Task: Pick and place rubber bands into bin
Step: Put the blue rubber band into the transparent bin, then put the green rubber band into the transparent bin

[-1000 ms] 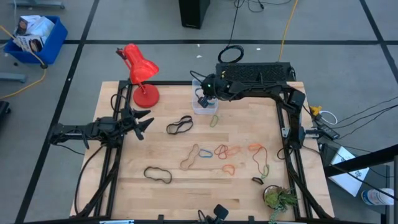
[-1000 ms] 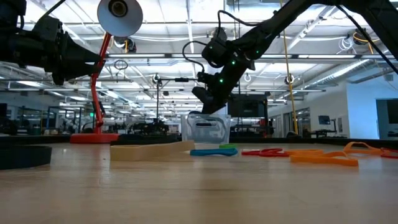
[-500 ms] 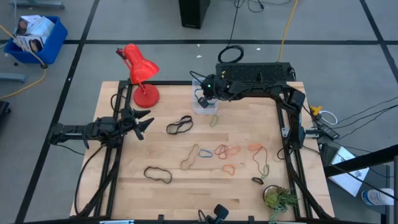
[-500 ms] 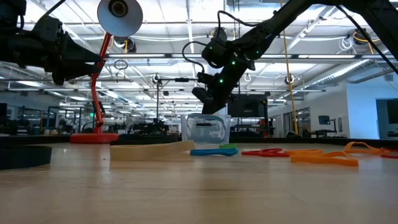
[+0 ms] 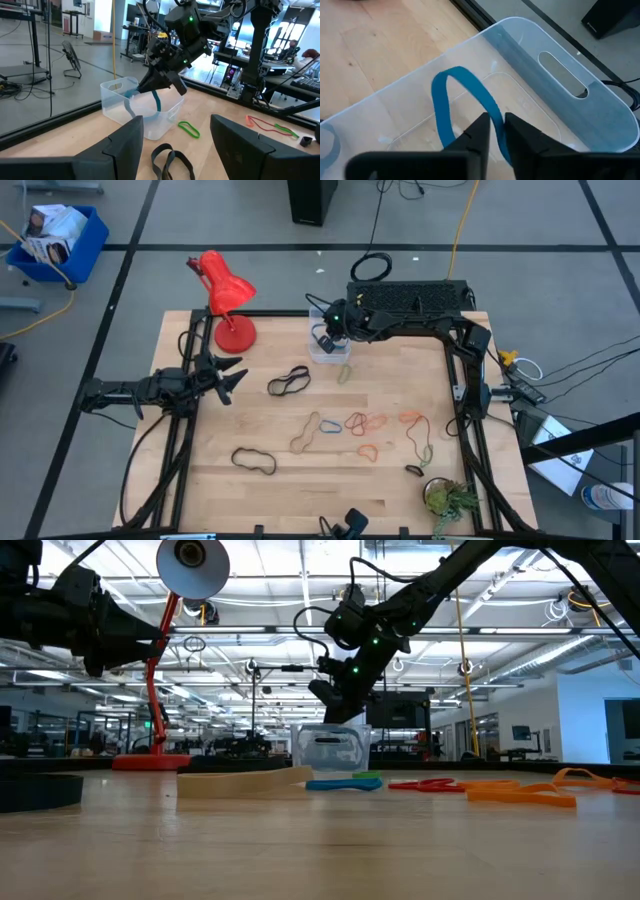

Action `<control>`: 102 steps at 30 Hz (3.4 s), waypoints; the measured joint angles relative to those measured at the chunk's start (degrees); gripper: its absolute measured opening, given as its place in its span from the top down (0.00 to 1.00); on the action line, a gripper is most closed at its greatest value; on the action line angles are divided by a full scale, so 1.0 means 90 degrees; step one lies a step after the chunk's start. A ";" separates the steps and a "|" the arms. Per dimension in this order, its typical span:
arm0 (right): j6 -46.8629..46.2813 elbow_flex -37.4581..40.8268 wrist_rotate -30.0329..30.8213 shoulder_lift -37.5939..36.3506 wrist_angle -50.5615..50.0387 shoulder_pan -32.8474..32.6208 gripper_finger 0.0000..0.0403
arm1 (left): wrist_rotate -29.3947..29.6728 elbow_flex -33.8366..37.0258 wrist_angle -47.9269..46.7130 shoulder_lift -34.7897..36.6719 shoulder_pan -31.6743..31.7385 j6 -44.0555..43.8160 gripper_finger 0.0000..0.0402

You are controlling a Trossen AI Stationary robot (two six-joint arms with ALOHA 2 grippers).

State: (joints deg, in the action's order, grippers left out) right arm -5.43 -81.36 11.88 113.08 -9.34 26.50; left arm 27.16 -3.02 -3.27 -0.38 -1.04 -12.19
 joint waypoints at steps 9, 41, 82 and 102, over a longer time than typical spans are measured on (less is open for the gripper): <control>0.0437 0.0015 0.0000 -0.0292 -0.0227 0.0000 0.67 | -0.0001 0.0000 0.0000 0.0000 0.0000 -0.0001 0.41; 0.2518 0.0000 -0.1489 -0.3230 -0.2097 -0.1855 0.65 | -0.0002 0.0000 -0.0005 0.0000 0.0000 0.0000 0.41; 0.1854 0.2228 -0.1827 -0.0748 -0.0429 -0.1309 0.67 | -0.0034 -0.0003 -0.0056 0.0000 0.0000 0.0000 0.41; 0.1841 0.2673 -0.1795 -0.0743 0.0175 -0.1302 0.99 | -0.0029 -0.0003 -0.0056 0.0002 0.0000 -0.0002 0.41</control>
State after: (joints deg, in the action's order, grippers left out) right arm 11.14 -57.30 -4.27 106.39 -7.77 14.79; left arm 26.89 -3.05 -3.77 -0.36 -1.04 -12.20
